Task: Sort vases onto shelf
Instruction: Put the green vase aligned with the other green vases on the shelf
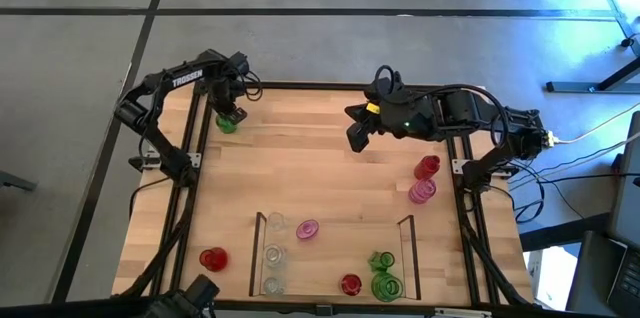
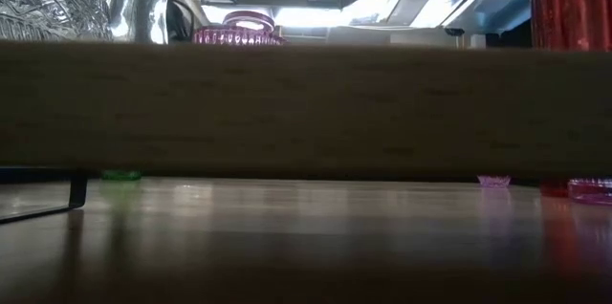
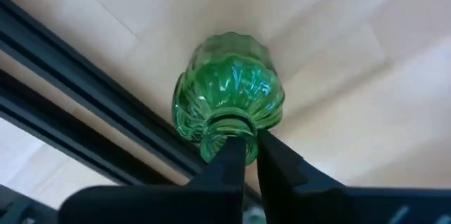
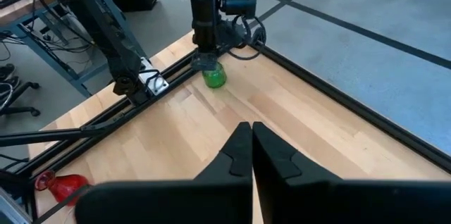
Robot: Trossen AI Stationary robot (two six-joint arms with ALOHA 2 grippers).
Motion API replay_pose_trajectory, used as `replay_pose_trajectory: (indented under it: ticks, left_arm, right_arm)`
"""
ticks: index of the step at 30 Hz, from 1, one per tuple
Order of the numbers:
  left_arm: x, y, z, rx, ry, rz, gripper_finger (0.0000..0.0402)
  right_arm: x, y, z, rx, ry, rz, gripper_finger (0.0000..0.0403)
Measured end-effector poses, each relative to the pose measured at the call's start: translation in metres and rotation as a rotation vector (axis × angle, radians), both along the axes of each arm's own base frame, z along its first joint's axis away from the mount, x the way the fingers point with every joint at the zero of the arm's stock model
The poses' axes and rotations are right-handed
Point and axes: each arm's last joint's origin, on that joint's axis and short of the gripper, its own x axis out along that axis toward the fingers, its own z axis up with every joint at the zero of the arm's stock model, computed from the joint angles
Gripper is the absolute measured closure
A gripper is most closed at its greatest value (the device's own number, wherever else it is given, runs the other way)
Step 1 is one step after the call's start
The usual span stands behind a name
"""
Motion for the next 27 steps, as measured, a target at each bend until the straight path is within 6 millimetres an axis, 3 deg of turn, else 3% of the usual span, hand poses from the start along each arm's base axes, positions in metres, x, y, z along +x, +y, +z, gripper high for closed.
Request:
replay_pose_trajectory:
  ticks: [3,9,15,20,27]
  left_arm:
    - [0.002,-0.013,0.008,-0.039,0.008,-0.049,0.0396]
    - [0.01,-0.05,0.047,0.053,-0.094,-0.162,0.0397]
    - [0.021,-0.094,0.091,0.077,-0.406,-0.247,0.0397]
    - [0.04,-0.128,0.13,0.068,-0.802,-0.356,0.0397]
    - [0.085,-0.174,0.175,0.16,-1.006,-0.532,0.0397]
  right_arm:
    - [-0.001,0.0,-0.001,-0.001,0.013,0.0,0.0403]
    - [-0.001,0.0,-0.002,-0.007,0.026,0.003,0.0403]
    - [-0.004,-0.001,0.0,-0.036,0.021,-0.027,0.0403]
    - [-0.015,-0.004,0.009,-0.088,0.0,-0.071,0.0403]
    - [-0.054,-0.01,0.031,-0.124,-0.061,-0.142,0.0403]
